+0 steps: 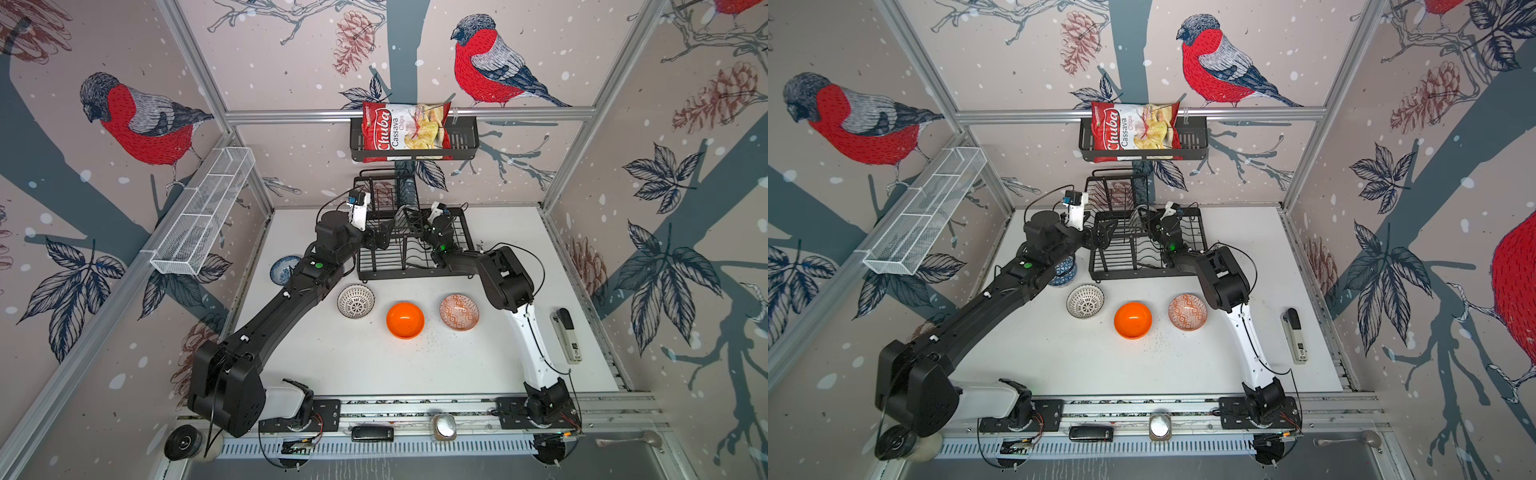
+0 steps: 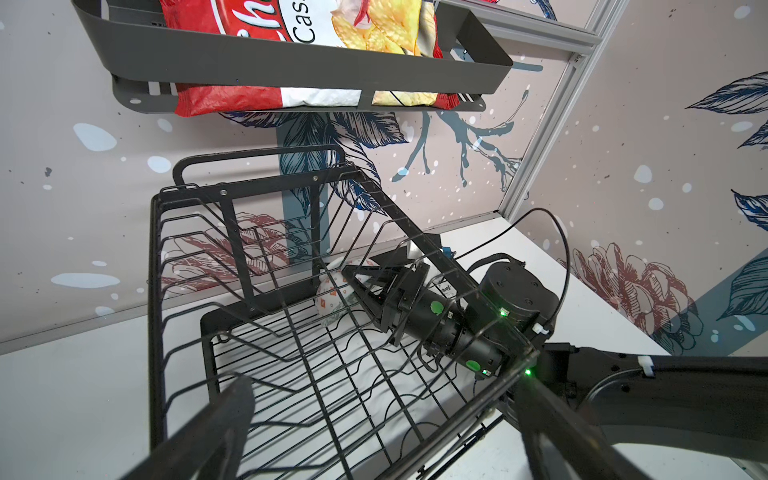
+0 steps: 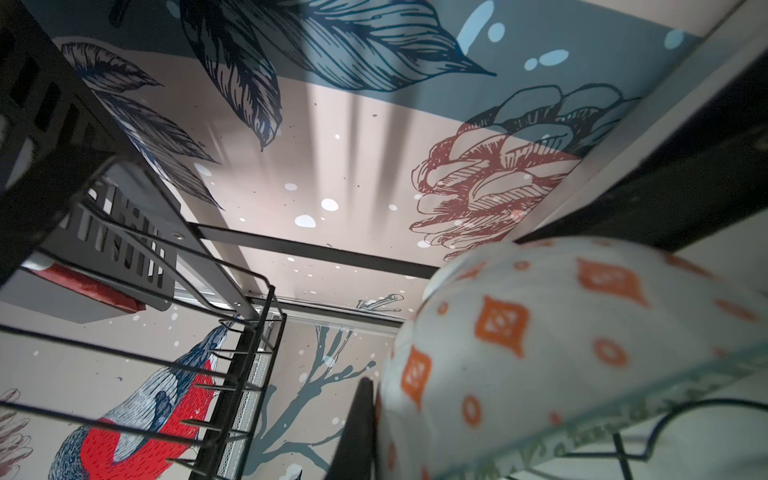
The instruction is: Load the bowls into the dish rack
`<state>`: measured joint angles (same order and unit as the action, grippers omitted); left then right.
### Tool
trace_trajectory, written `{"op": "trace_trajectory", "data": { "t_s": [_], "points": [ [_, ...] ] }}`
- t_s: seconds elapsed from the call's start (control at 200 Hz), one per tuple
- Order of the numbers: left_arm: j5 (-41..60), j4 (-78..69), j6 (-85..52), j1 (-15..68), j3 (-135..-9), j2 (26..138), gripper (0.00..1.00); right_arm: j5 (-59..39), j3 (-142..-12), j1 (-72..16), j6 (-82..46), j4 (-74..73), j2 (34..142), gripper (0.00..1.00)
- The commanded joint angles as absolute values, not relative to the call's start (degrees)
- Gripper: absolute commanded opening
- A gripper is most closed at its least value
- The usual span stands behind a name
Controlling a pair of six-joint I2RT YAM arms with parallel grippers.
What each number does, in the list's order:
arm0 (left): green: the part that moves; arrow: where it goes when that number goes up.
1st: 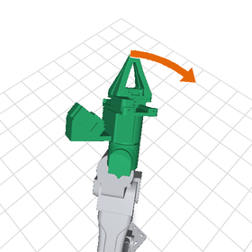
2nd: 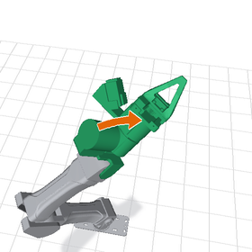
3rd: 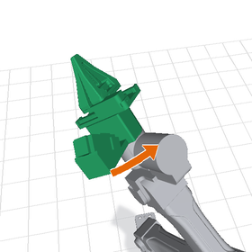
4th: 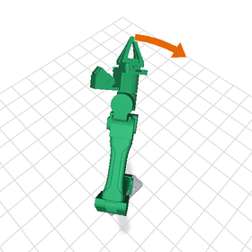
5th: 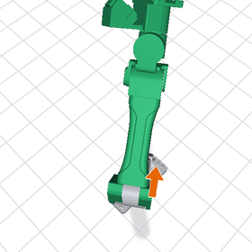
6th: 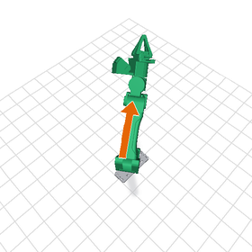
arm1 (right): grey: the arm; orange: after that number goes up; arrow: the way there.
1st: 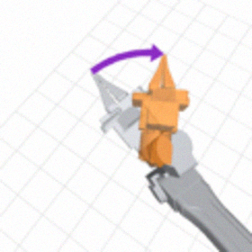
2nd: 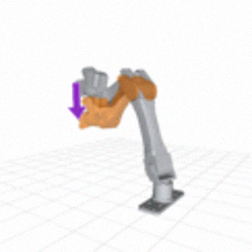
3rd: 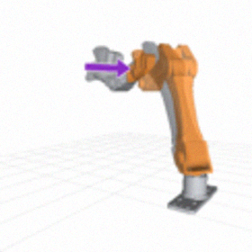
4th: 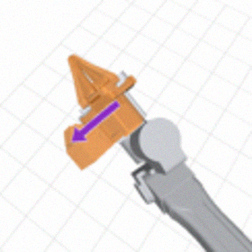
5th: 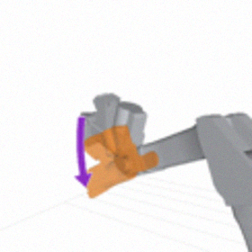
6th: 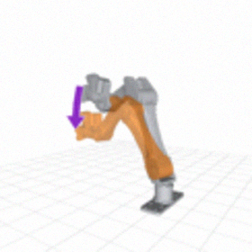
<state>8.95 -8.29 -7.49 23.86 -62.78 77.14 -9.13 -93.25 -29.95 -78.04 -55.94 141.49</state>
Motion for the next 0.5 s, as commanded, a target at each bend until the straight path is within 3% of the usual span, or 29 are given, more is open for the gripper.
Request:
{"op": "trace_trajectory", "data": {
  "t_s": [0.0, 0.495],
  "points": [
    [9.5, -9.8, -8.0, 23.8, -63.2, 77.0, 0.98, -7.8, -91.7, -30.0, -78.4, -63.4, 141.3, 0.00],
    [9.5, -9.8, -8.3, 23.8, -63.2, 77.0, 0.98, -5.6, -89.5, -31.0, -81.1, -65.0, 141.9, 0.01]
  ]
}}
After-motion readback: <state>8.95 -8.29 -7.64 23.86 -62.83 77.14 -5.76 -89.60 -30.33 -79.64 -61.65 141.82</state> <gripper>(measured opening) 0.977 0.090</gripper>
